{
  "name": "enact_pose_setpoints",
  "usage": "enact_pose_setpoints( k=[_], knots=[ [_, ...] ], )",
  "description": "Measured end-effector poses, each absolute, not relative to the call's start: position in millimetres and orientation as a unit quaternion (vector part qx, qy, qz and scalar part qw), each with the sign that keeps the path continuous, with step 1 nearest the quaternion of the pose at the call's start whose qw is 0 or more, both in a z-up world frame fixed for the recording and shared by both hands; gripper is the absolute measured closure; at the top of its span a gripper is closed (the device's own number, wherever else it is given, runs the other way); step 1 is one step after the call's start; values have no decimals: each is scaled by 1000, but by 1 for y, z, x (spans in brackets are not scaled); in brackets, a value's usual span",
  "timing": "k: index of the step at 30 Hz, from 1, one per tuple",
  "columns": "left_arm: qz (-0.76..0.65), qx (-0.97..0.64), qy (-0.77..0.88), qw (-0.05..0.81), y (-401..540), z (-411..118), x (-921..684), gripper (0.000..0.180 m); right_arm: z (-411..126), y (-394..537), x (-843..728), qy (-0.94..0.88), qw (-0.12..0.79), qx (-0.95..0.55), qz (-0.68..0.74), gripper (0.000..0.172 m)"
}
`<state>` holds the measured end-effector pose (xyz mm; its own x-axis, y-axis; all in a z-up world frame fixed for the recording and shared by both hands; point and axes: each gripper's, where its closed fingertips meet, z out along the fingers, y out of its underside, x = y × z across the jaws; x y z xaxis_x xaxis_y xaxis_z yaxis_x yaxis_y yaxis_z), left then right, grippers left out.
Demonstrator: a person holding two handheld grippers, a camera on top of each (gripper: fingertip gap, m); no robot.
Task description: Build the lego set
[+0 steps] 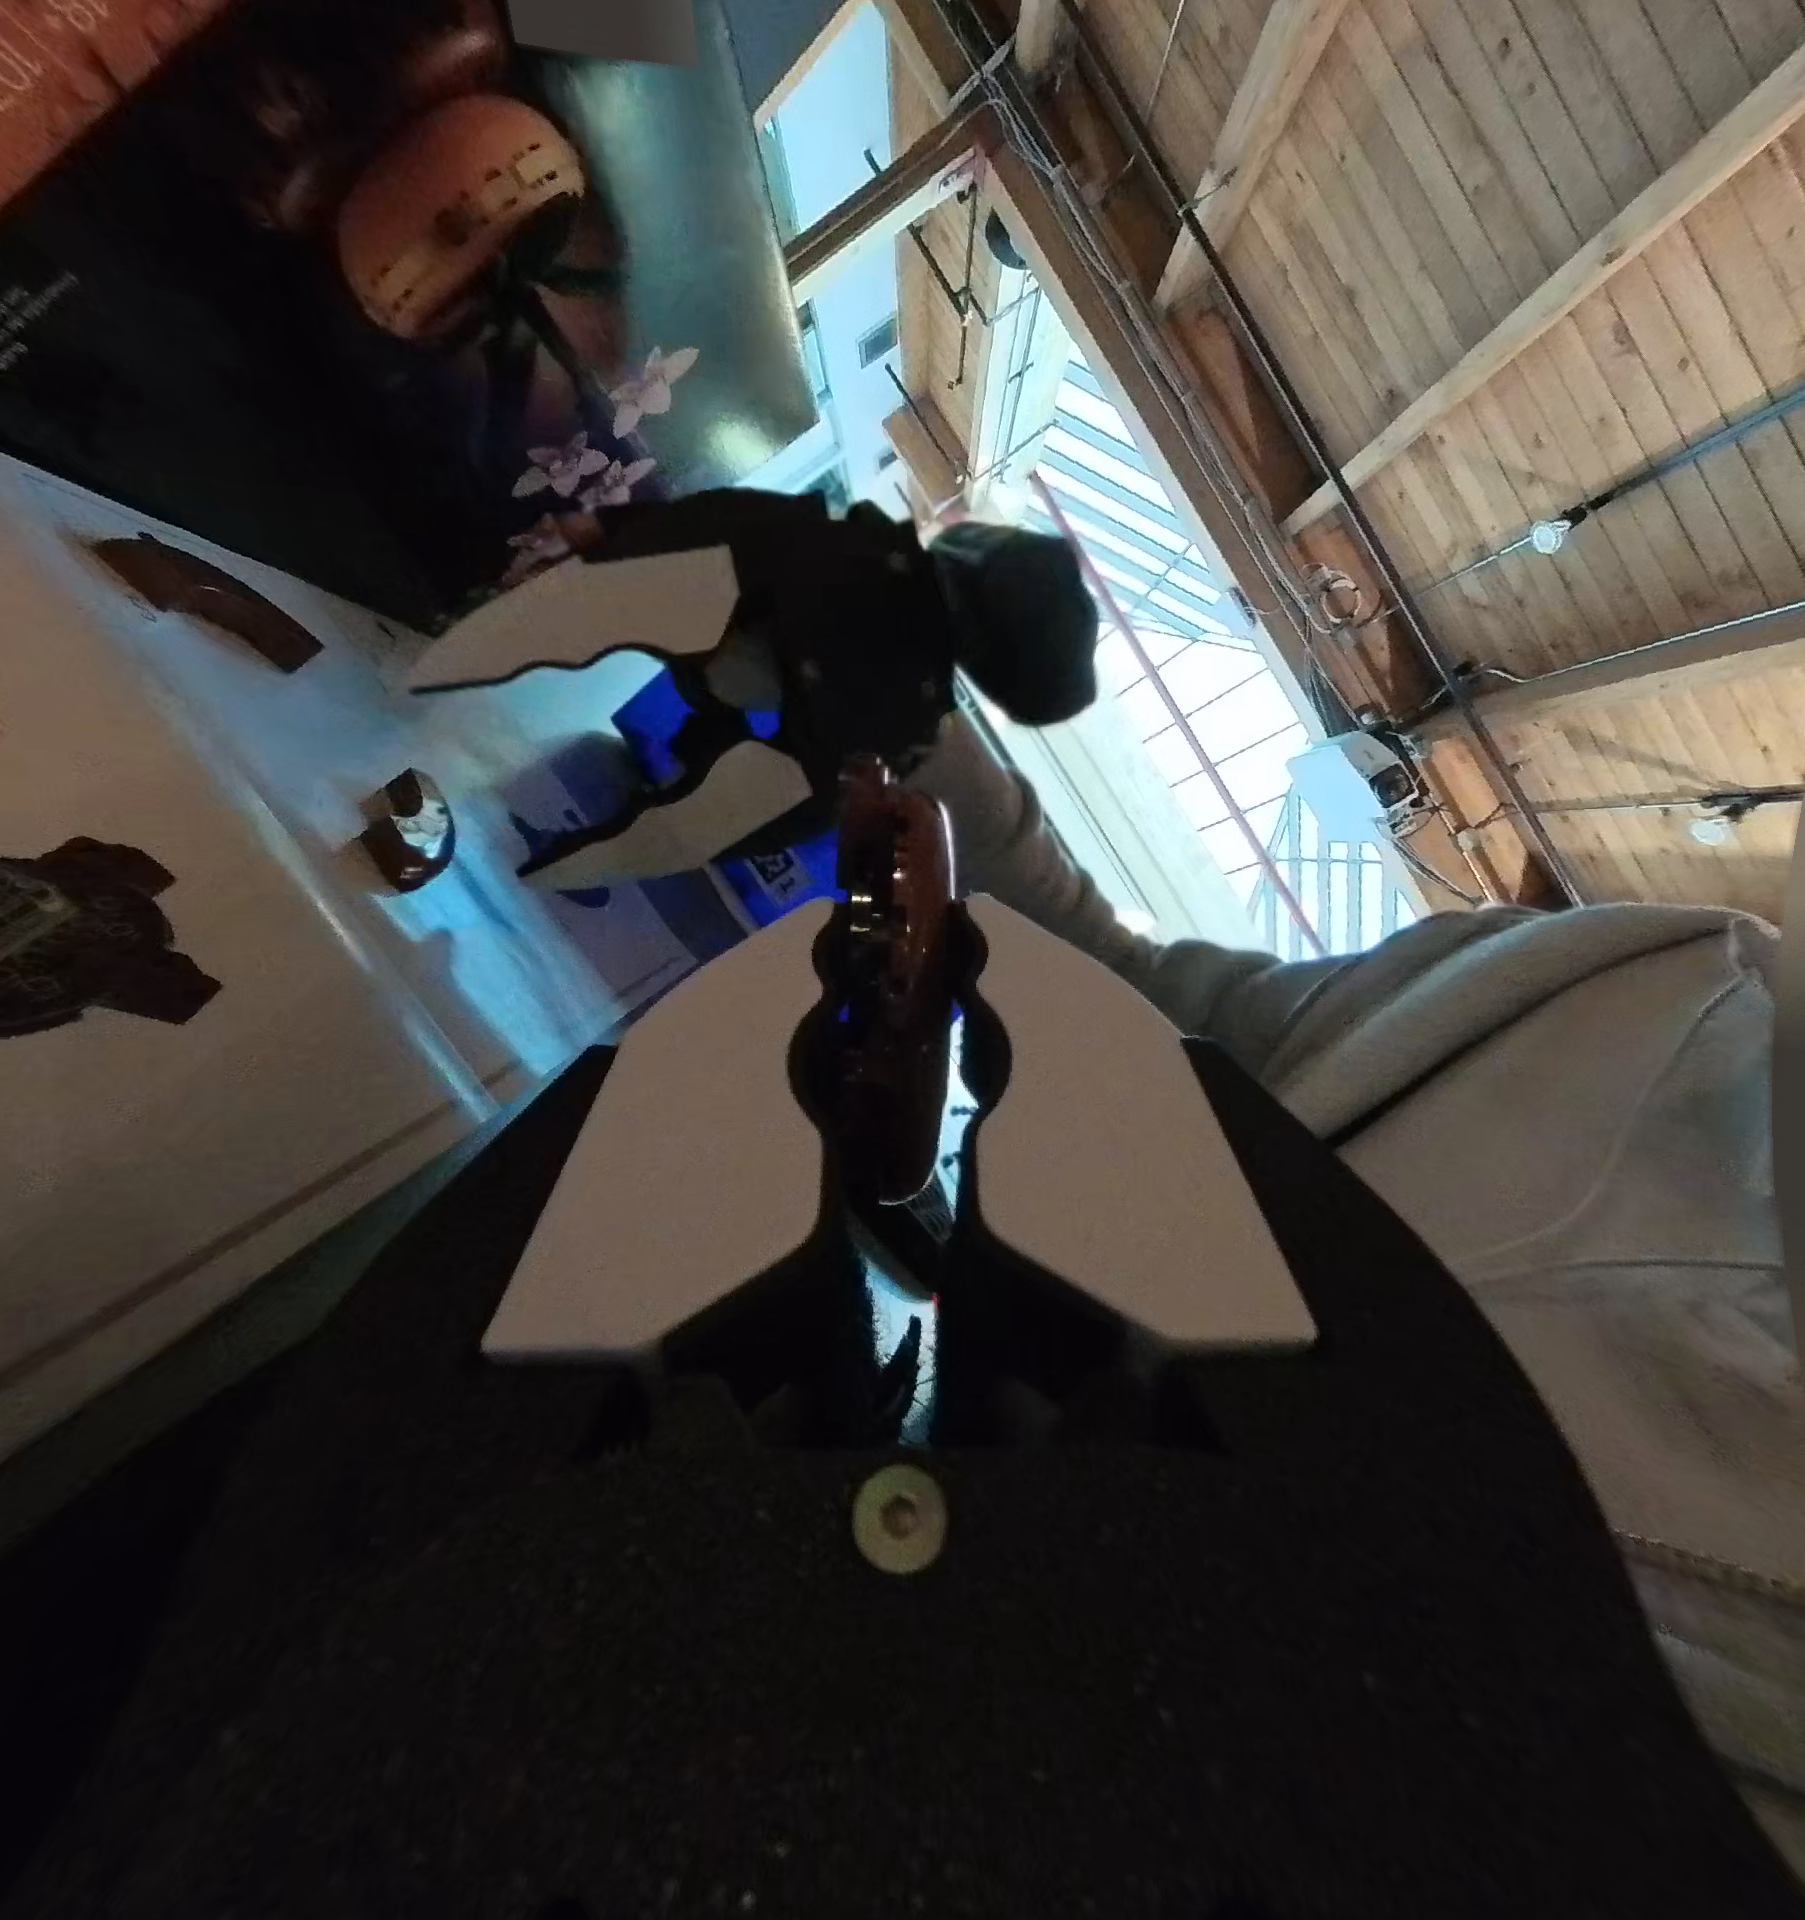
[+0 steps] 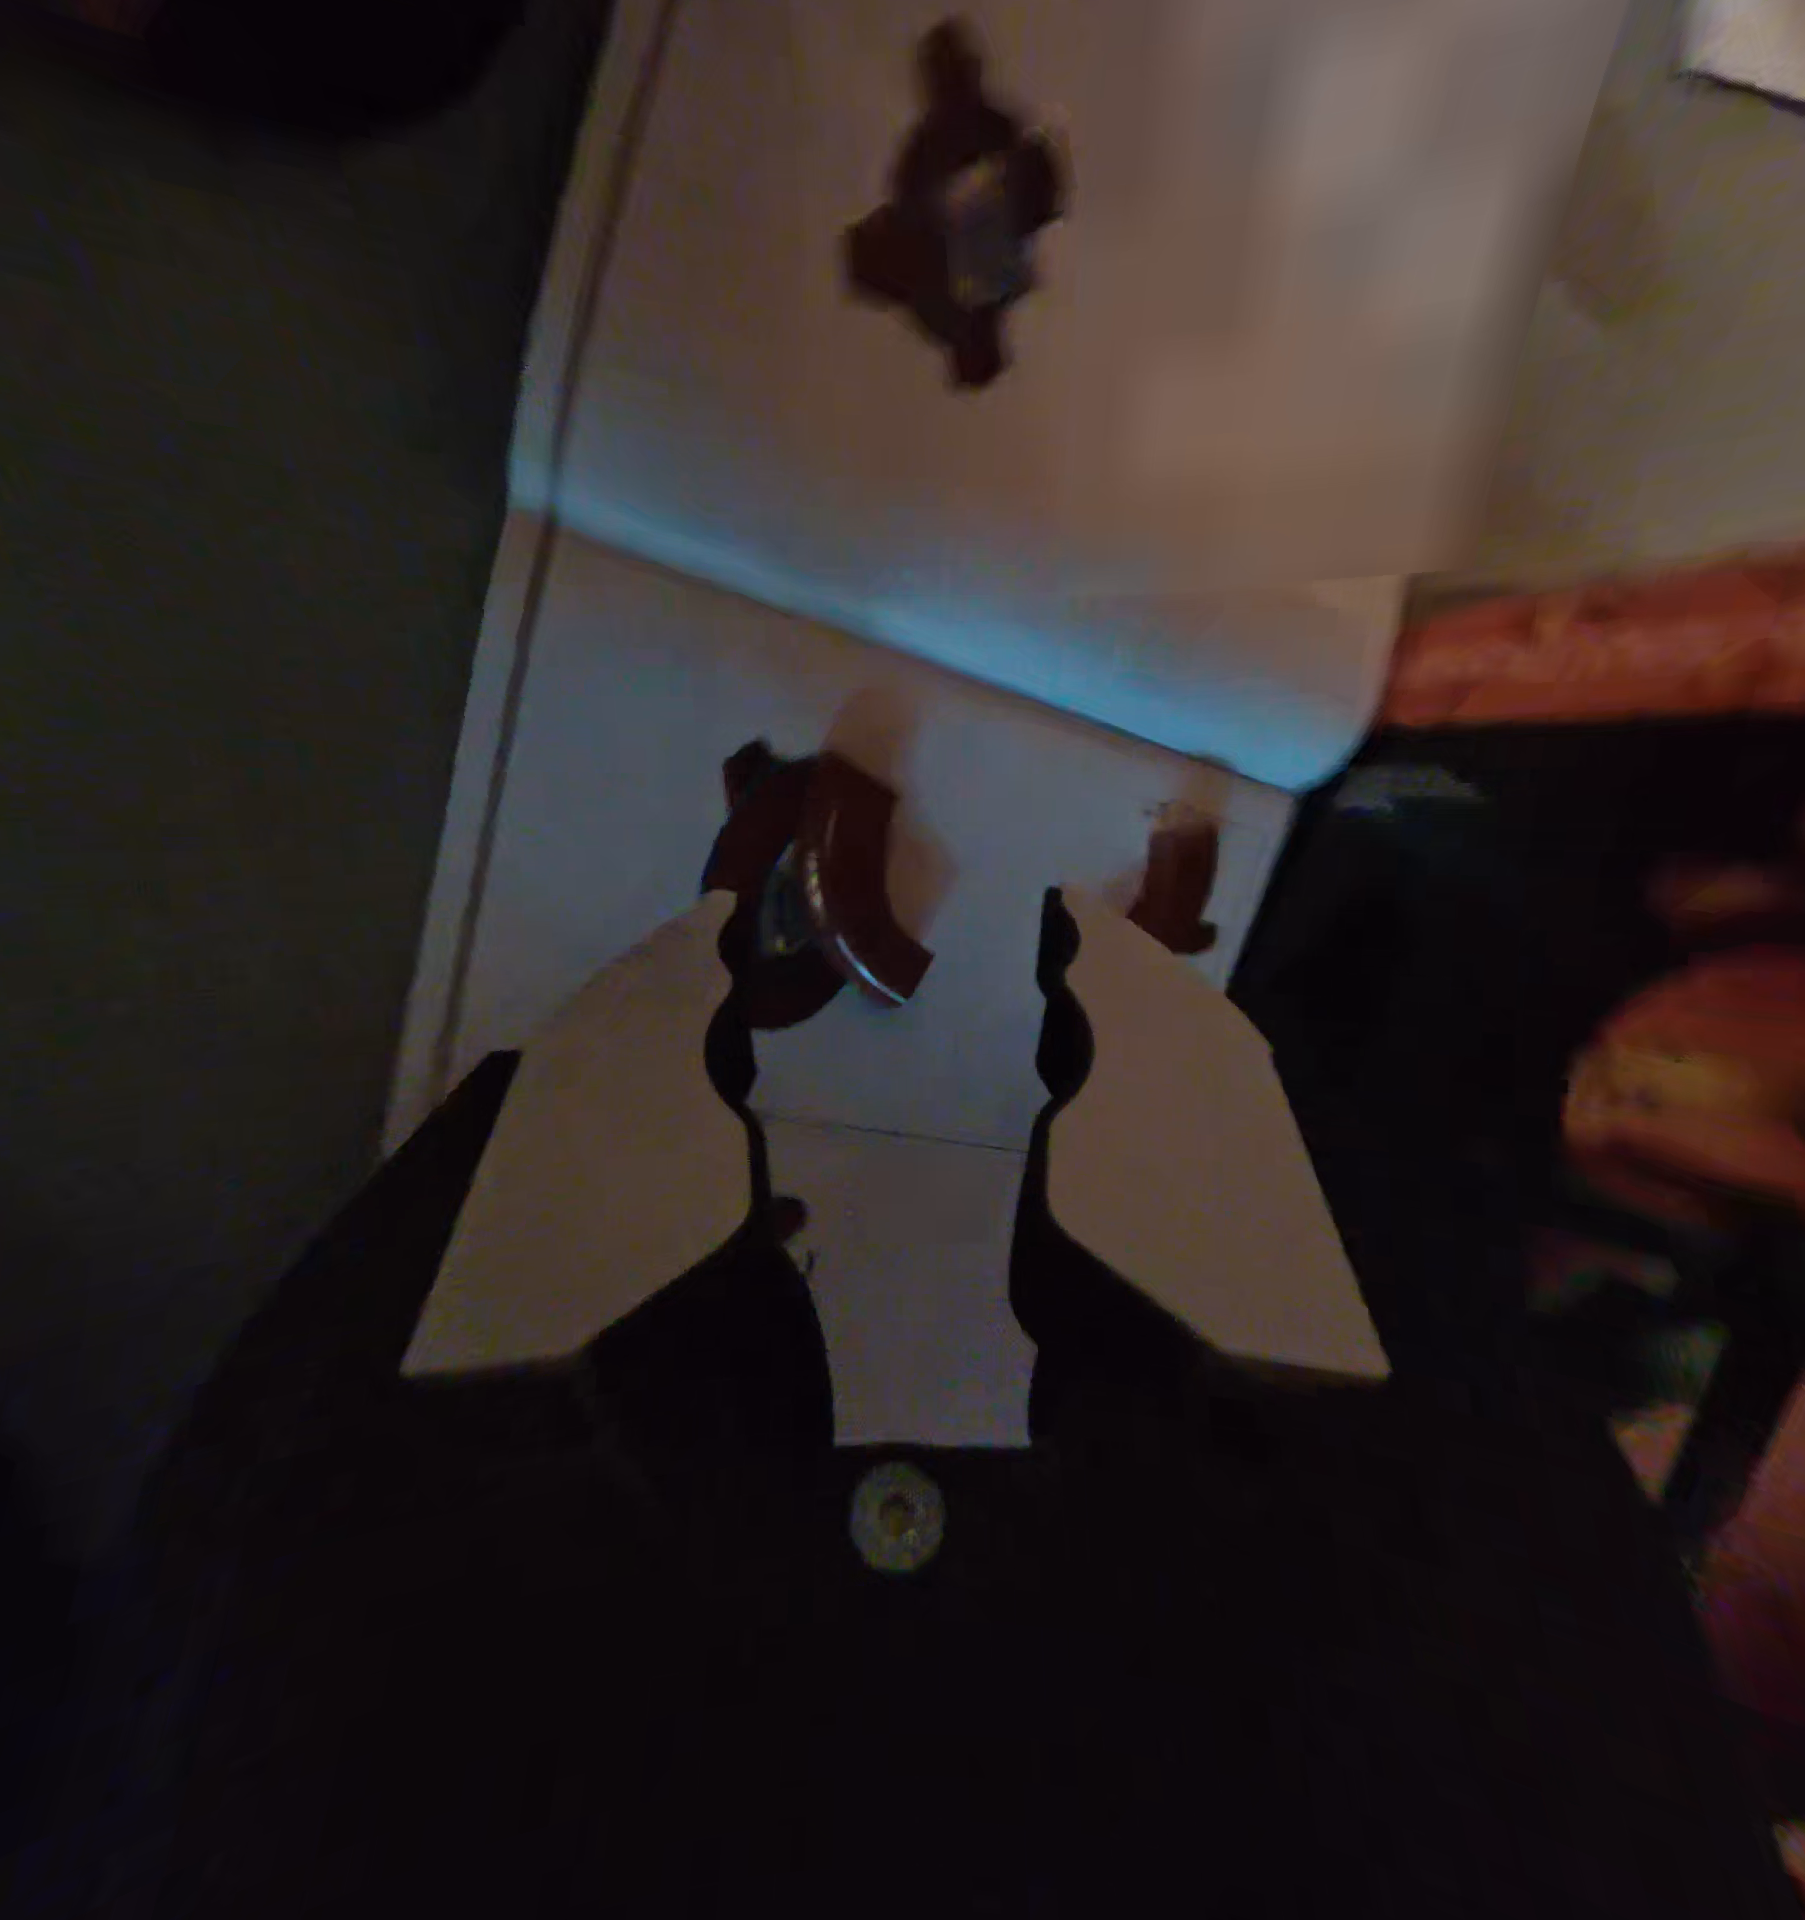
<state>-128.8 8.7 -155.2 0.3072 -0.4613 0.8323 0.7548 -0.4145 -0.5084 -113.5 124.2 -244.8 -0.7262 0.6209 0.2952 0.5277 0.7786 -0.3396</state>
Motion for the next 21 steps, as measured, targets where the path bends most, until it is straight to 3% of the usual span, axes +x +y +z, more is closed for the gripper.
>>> enact_pose_setpoints(
  k=[2, 3, 6, 7, 8, 11, 17, 21],
  knots=[
    [-578, -610, -120, 528, 9, -155, -129, 163, -226, 139, -123, -822, 292, -466, 150, 135],
    [-580, -608, -120, 528, 8, -154, -129, 163, -222, 146, -120, -760, 306, -548, 170, 126],
    [-589, -598, -124, 529, 7, -153, -132, 163, -217, 137, -117, -549, 297, -709, 329, 67],
    [-593, -594, -124, 528, 7, -152, -132, 163, -220, 132, -116, -484, 284, -742, 367, 55],
    [-598, -591, -125, 527, 7, -151, -133, 163, -228, 130, -114, -436, 272, -769, 381, 53],
    [-609, -583, -123, 523, 5, -150, -133, 163, -251, 130, -108, -378, 254, -818, 351, 77],
    [-615, -580, -116, 522, 4, -149, -132, 163, -270, 125, -118, -458, 284, -818, 200, 87],
    [-616, -577, -117, 523, 2, -148, -133, 163, -269, 117, -127, -538, 271, -775, 189, 119]
  ],
)
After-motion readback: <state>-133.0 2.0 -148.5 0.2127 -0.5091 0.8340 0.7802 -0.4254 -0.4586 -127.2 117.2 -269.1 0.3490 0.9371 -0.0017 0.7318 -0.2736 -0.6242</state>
